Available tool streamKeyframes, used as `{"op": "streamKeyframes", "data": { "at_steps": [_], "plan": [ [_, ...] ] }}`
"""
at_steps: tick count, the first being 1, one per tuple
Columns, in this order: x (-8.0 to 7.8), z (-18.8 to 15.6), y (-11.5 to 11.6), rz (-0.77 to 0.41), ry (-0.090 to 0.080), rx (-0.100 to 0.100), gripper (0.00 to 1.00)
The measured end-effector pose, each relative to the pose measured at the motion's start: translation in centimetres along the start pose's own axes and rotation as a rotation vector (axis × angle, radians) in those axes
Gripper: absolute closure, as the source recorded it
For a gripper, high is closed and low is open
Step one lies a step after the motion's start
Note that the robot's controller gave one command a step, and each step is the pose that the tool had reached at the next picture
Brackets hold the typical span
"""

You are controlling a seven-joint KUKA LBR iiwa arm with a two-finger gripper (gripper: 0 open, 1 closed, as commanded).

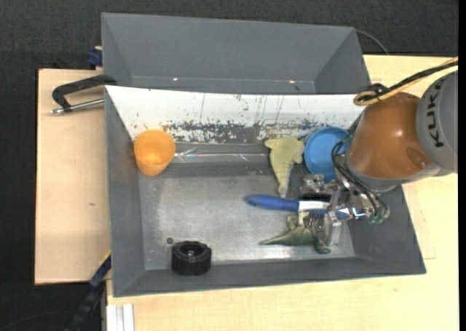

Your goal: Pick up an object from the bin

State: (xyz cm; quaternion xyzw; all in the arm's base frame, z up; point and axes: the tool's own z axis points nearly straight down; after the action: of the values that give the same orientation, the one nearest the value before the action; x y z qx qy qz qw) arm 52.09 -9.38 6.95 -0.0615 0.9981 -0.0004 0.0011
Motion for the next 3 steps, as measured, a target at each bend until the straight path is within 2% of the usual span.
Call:
{"op": "streamKeyframes", "data": {
  "at_steps": [2, 3],
  "plan": [
    [-0.18, -0.21, 0.03, -0.002, -0.001, 0.0, 0.0],
    [-0.44, -0.46, -0.08, -0.001, -0.008, 0.003, 1.0]
  ]
}}
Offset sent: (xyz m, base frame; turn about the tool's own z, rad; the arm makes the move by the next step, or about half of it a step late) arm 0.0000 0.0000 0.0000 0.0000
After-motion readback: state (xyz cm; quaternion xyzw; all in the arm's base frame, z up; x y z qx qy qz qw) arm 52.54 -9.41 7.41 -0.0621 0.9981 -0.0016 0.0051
